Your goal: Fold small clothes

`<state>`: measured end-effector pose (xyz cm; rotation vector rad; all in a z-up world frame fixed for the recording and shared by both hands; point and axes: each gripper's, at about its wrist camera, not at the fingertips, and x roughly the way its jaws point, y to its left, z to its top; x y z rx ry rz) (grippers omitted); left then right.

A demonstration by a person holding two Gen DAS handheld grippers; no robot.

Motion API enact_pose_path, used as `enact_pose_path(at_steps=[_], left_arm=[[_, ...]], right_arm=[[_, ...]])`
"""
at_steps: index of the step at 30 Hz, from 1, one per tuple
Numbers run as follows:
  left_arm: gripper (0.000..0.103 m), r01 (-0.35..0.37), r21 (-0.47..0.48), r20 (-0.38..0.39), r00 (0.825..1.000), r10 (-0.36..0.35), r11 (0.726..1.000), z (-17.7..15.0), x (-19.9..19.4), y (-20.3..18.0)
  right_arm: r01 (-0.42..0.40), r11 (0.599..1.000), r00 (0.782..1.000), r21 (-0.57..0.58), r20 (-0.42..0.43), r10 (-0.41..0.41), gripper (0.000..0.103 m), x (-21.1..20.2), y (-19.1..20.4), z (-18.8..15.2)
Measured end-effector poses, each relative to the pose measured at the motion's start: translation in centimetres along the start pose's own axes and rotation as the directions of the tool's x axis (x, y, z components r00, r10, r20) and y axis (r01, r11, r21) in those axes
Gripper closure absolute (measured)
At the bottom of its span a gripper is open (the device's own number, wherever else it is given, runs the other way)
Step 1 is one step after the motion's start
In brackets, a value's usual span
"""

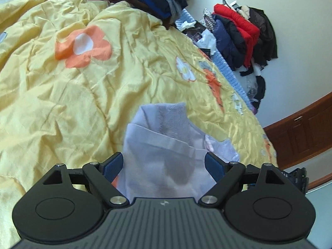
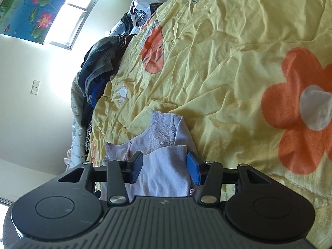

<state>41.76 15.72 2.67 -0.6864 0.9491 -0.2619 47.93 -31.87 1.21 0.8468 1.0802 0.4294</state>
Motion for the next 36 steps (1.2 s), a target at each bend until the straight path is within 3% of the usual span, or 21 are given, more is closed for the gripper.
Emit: enact_pose_path(at_steps=[6,14,20,24,26,28,32,33,35,36], left_arm=[[0.017,-0.008,0.008,-0.002,1.0,0.008,1.0,0.1,0.0,0.2],[0.016,-0.005,0.014,-0.029,1.0,0.005,1.0,-0.3,0.8,0.0],[0.016,0.009,-0.002,-0.026,1.0,-0.009,1.0,-0.2,0.9,0.2],[0.016,0.045,-0.034,-0.031,0.998,-0.046,0.998,0.0,1.0,0.6],[0.016,0.066,-0.055,-0.028,0.997,-0.068,0.996,0.1,1.0,1.0],[0.016,0.053,-0.059,-0.025,0.998,-0.055,0.997,0.3,1.1,1.2],[0.018,0.047,-0.038,-0.004,0.999,-0.047,0.998,0.3,1.2,1.0],[0.02,0.04,-0.023,0.009,0.999,-0.04,0.999,0.3,1.2,0.8],[0.046,-0.004,0.01,0.012,1.0,0.004,1.0,0.3,1.6,0.4],[0.052,-0.041,0.017,0.001,0.999,0.041,0.999,0.3,2.0,0.4]], right_arm=[[-0.011,1.0,1.0,0.012,-0.01,0.011,0.058,-0.1,-0.7,0.0],[-0.047,0.999,0.995,0.023,-0.09,0.049,0.057,0.3,-1.0,-0.8],[-0.132,0.984,0.991,0.116,-0.023,0.135,0.058,-0.6,-2.0,0.3],[-0.144,0.982,0.988,0.118,-0.046,0.15,0.058,0.5,-1.8,0.3],[-0.165,0.979,0.983,0.116,-0.065,0.173,0.064,1.0,-1.6,-0.1],[-0.165,0.98,0.982,0.108,-0.075,0.174,0.087,1.4,-1.5,-0.3],[-0.157,0.984,0.984,0.084,-0.07,0.163,0.089,1.5,-1.3,-0.6],[-0.157,0.984,0.984,0.081,-0.069,0.163,0.089,1.5,-1.4,-0.6],[-0.149,0.986,0.986,0.078,-0.061,0.153,0.089,1.4,-1.4,-0.5],[-0.148,0.986,0.987,0.077,-0.058,0.152,0.089,1.4,-1.5,-0.5]])
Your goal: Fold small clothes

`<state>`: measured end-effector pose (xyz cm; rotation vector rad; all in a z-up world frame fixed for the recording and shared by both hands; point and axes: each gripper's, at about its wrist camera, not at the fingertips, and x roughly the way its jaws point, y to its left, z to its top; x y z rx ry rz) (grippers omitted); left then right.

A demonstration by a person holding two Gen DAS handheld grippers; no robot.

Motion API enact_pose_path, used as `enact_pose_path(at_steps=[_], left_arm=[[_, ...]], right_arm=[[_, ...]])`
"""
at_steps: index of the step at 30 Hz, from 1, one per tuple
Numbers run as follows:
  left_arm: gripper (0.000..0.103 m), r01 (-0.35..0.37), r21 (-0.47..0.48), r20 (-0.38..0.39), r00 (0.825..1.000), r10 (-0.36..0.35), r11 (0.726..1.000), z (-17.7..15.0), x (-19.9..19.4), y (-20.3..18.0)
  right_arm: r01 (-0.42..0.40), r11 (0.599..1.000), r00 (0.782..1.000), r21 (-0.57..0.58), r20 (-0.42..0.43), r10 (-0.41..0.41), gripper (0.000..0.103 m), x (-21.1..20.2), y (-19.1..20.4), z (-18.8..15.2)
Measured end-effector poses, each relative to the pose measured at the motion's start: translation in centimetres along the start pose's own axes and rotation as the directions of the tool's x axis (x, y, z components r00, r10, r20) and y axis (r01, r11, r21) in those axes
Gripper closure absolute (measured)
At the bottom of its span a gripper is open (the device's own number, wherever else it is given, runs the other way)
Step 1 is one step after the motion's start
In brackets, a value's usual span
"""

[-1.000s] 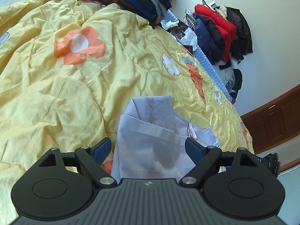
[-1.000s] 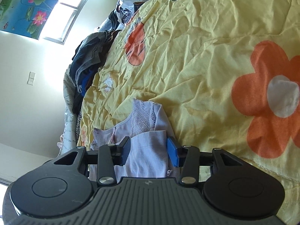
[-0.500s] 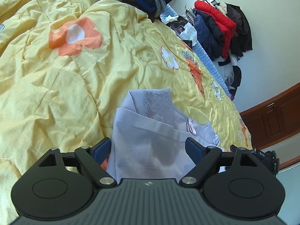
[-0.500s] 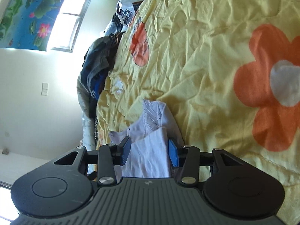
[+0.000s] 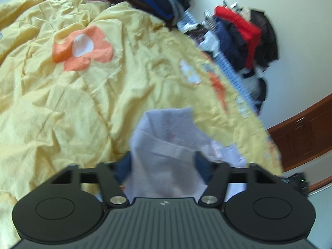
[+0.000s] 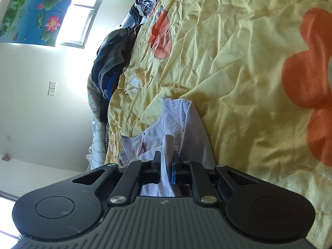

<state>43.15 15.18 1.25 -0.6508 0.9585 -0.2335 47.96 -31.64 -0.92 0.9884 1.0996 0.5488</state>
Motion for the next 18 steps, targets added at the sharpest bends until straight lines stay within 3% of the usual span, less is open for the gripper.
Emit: enact_pose_path(at_steps=[1,2,6,8,10,15,18], left_arm=[[0.065,-0.032,0.012,-0.013,0.999,0.032,0.999,-0.1,0.4,-0.1],[0.07,-0.052,0.031,-0.018,0.998,0.052,0.998,-0.2,0.6,-0.2],[0.07,-0.048,0.067,0.011,0.999,0.048,0.997,-0.5,0.2,-0.4],[0.07,-0.022,0.117,0.035,0.999,0.019,0.993,-0.9,-0.3,-0.7],[0.07,0.047,0.128,0.037,0.998,-0.052,0.991,-1.1,-0.8,-0.7],[0.068,0.175,0.033,0.031,0.984,-0.176,0.984,-0.6,-1.2,0.4],[0.064,0.19,-0.017,0.038,0.981,-0.189,0.982,-0.5,-1.4,1.3]], right_arm=[[-0.002,1.0,1.0,-0.002,0.007,0.002,0.09,0.0,-0.1,0.0],[-0.003,1.0,1.0,-0.009,0.016,0.003,0.091,-0.1,-0.1,-0.1],[-0.02,0.999,0.999,-0.034,0.032,0.021,0.093,-0.4,-0.1,-0.3],[-0.023,0.999,0.999,-0.039,0.031,0.024,0.093,-0.5,-0.1,-0.4],[-0.023,0.999,0.999,-0.039,0.026,0.024,0.093,-0.6,-0.2,-0.4],[-0.028,0.999,0.999,-0.017,0.025,0.029,0.093,-0.5,-0.6,-0.3],[-0.028,1.0,0.999,-0.01,0.018,0.029,0.093,-0.5,-0.7,-0.4]])
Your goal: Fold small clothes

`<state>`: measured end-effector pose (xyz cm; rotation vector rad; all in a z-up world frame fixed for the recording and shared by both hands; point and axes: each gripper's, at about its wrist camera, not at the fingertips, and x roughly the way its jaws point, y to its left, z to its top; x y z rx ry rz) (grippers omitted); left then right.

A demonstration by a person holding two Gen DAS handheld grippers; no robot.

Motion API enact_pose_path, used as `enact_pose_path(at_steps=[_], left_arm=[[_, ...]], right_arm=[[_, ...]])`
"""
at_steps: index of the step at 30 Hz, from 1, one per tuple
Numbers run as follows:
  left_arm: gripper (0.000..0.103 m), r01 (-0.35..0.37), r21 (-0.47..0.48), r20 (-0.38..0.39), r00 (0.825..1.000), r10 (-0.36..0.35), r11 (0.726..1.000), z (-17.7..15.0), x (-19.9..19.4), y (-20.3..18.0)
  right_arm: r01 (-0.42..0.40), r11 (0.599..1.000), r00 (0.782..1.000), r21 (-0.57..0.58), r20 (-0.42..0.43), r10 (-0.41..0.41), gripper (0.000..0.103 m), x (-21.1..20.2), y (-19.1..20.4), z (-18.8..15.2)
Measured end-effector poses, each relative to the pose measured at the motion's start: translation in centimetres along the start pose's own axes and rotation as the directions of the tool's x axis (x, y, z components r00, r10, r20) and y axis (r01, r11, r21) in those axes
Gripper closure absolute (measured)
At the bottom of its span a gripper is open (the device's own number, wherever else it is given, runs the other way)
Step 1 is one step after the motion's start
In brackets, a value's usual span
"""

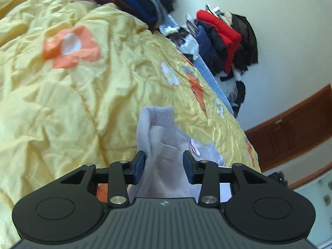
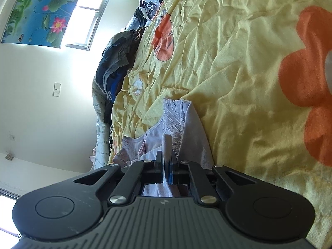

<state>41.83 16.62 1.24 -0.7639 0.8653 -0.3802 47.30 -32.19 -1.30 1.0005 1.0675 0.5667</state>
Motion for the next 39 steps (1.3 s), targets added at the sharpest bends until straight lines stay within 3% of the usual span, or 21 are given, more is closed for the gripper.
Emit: enact_pose_path(at_steps=[10,27,36,39], left_arm=[[0.063,0.083,-0.038,-0.009,0.997,-0.083,0.996,-0.1,-0.9,0.8],[0.055,0.098,-0.045,-0.003,0.995,-0.099,0.994,0.0,-1.6,1.2],[0.056,0.062,0.015,-0.03,0.998,-0.062,0.998,-0.2,0.0,0.0],[0.056,0.013,0.03,-0.046,0.999,-0.011,0.999,-0.2,0.7,-0.2]], right_arm=[[0.005,1.0,1.0,0.013,0.001,-0.005,0.093,0.2,-0.3,0.1],[0.009,1.0,1.0,0.013,-0.015,-0.008,0.093,0.8,-0.6,0.0],[-0.011,1.0,1.0,0.005,-0.013,0.011,0.093,0.7,-0.5,0.1],[-0.022,1.0,1.0,0.006,-0.015,0.023,0.093,0.7,-0.5,0.1]])
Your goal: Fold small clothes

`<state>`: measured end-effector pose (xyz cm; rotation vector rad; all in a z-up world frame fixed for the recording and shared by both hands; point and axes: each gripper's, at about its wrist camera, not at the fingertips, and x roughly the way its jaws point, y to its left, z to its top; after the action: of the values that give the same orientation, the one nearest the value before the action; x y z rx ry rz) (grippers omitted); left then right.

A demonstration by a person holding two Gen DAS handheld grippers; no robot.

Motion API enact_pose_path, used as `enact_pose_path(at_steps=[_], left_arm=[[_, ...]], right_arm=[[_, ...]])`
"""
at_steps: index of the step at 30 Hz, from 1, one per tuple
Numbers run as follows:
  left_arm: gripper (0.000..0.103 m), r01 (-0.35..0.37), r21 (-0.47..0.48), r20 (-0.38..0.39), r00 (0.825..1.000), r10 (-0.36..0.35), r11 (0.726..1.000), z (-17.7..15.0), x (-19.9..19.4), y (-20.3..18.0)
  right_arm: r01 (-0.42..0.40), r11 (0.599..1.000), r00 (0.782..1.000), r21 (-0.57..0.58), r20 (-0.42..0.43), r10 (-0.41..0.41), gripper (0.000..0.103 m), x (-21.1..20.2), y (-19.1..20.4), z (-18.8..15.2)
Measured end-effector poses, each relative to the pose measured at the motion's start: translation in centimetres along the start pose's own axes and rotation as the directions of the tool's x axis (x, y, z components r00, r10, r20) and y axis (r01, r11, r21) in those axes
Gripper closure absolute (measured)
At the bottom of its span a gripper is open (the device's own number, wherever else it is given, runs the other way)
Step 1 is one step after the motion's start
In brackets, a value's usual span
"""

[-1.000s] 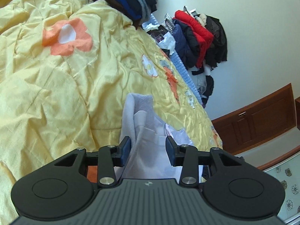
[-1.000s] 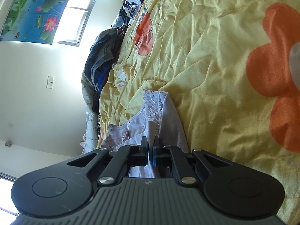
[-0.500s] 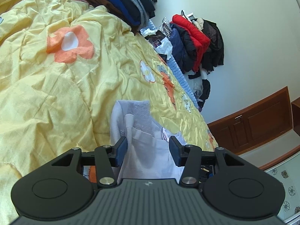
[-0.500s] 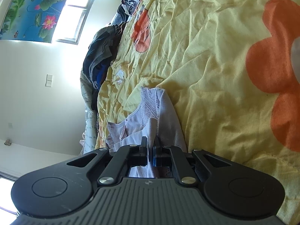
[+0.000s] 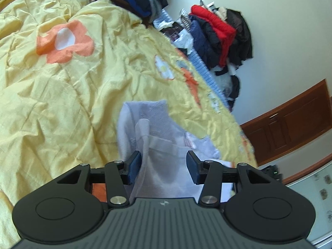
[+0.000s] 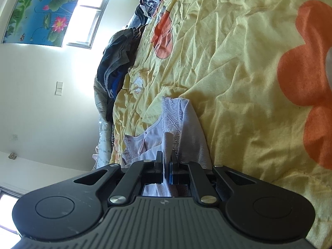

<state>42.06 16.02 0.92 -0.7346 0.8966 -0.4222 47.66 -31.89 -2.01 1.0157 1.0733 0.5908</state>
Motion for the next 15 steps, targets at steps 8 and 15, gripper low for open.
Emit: enact_pose_path(at_steps=[8,15], left_arm=[[0.086,-0.036,-0.008,-0.003,0.999,0.036,0.999,-0.2,1.2,0.3],[0.101,-0.106,0.023,0.016,0.994,0.105,0.994,-0.4,1.5,-0.6]], right_arm=[[-0.008,1.0,0.999,-0.007,-0.037,0.007,0.089,0.9,0.1,-0.1],[0.003,0.998,1.0,-0.062,-0.024,-0.005,0.095,0.8,0.7,-0.3]])
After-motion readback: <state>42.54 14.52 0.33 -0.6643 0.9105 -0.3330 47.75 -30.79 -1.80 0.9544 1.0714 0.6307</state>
